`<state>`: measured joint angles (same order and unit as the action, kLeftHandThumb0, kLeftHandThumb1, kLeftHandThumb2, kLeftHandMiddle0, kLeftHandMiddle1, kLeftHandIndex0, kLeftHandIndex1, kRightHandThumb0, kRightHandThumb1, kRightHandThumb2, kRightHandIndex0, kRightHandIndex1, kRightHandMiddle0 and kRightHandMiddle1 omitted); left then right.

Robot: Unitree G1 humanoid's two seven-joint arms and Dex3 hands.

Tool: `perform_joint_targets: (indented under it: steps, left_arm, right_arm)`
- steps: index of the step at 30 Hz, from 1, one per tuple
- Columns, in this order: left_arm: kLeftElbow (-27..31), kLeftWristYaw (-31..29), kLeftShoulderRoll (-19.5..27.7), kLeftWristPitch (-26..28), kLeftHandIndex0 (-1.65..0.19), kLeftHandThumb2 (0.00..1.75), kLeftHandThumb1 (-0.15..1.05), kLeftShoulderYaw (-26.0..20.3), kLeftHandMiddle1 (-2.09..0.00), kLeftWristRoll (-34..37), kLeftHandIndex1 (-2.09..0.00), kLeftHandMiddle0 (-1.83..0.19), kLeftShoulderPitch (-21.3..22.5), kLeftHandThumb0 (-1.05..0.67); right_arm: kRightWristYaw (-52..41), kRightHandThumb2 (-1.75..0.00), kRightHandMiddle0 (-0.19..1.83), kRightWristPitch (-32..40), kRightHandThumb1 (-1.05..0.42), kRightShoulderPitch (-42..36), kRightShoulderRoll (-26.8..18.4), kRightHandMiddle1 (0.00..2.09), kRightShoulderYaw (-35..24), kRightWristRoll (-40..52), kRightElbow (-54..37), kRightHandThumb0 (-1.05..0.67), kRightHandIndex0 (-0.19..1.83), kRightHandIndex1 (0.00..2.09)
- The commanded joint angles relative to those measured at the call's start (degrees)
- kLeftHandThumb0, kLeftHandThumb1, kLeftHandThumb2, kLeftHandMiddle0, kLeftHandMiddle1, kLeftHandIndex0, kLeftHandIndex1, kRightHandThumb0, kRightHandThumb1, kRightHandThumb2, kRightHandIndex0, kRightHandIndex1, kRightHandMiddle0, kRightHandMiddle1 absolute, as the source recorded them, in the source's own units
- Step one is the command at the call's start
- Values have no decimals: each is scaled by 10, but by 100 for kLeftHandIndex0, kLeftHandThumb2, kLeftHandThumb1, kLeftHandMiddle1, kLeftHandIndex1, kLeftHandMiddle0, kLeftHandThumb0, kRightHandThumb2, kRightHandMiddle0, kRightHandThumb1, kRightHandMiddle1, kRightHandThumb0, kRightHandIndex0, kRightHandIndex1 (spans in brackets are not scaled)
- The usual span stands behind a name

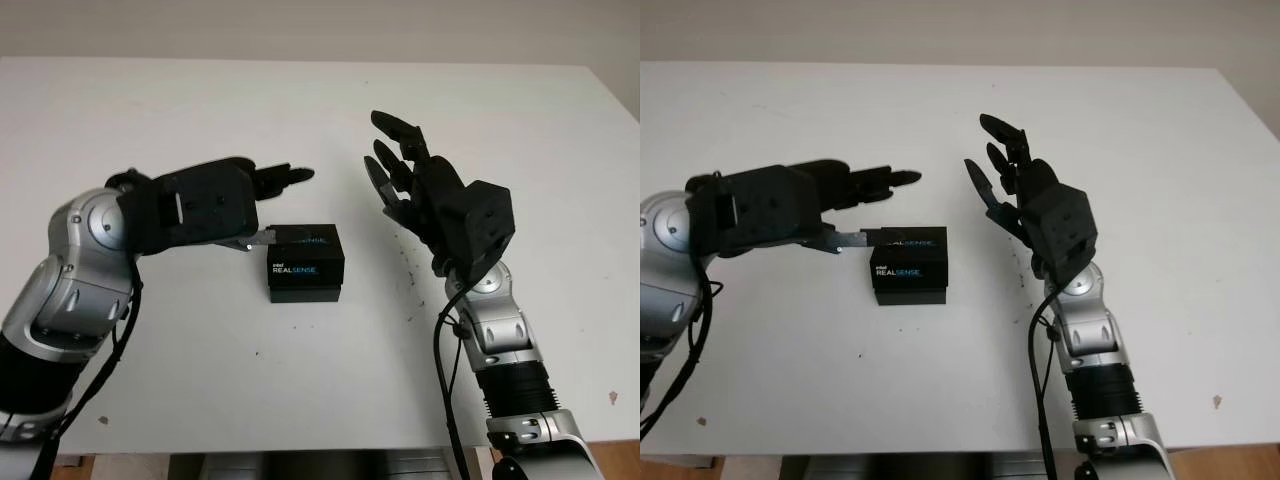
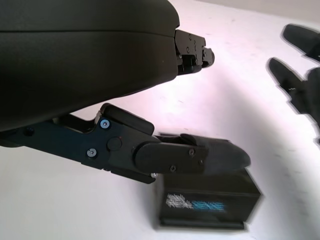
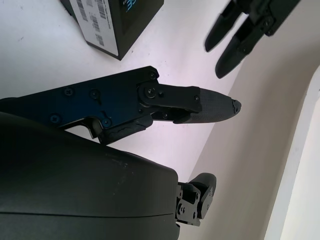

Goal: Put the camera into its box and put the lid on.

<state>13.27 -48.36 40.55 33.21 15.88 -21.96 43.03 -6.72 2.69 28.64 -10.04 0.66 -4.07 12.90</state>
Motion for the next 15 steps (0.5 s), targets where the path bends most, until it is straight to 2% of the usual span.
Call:
perform_joint_targets:
  steps: [1,5,10,15]
  left_arm:
    - [-29,-13,4,-11,5,23,105,21,-4,-12,-9,1,39,-94]
    - [-78,-56,6,-50,10,18,105,63,-2,-34,-5,8,82,-103]
    - [-105,-92,7,-120,18,15,105,83,-2,-47,-2,15,96,-105]
    - [-123,-128,-1,-143,19,8,105,94,-2,-58,-1,19,108,-105]
  right_arm:
    - [-2,-47,-18,-9,-105,8,-6,68,-1,-2,-1,-63,15,7]
    - [1,-47,-17,-6,-105,4,-3,66,-1,-4,-9,-63,16,7]
    - [8,-47,-15,-6,-105,-1,-1,67,-2,-4,-11,-64,17,8]
    - [11,-46,-14,-2,-105,-2,2,67,-3,-1,-13,-63,17,8]
